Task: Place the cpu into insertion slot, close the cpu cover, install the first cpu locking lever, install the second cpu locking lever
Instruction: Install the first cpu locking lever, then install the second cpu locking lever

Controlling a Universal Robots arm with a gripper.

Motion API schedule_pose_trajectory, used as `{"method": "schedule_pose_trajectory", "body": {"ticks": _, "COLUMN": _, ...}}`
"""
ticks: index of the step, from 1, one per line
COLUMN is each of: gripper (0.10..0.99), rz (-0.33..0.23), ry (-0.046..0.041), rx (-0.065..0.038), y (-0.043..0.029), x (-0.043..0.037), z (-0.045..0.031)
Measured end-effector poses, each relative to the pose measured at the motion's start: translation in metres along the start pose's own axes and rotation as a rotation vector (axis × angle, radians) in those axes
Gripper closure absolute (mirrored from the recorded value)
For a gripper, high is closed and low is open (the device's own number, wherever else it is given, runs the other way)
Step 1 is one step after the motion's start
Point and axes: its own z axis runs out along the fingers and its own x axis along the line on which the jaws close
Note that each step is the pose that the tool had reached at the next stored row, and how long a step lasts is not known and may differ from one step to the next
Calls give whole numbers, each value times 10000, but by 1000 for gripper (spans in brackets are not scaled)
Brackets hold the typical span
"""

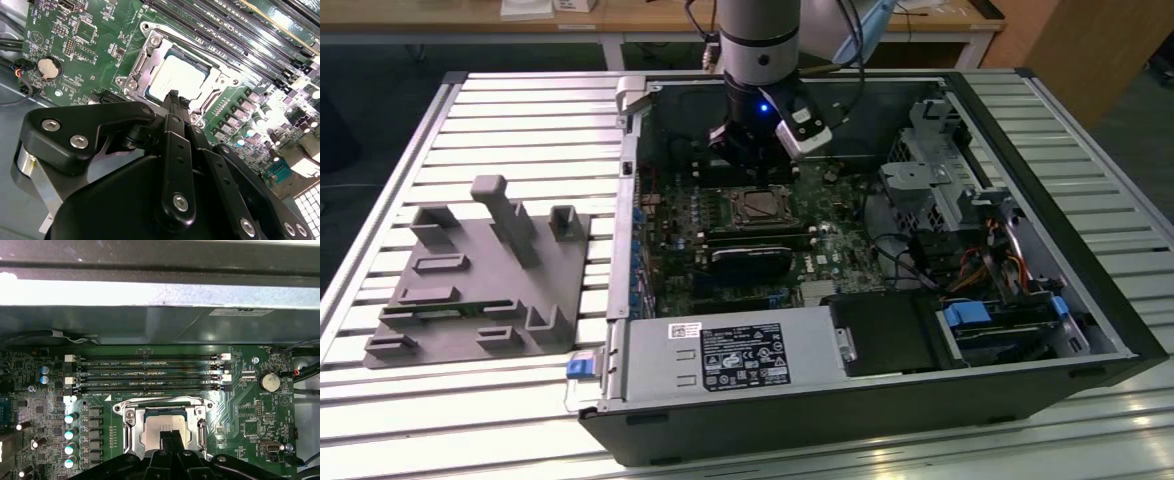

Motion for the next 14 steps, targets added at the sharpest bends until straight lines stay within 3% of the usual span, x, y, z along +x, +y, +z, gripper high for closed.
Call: {"method": "schedule_pose_trajectory", "body": {"ticks": 14, "gripper": 980, "rz": 0, "ry": 0, "rx": -1, "y": -24, "x": -5, "z": -3}}
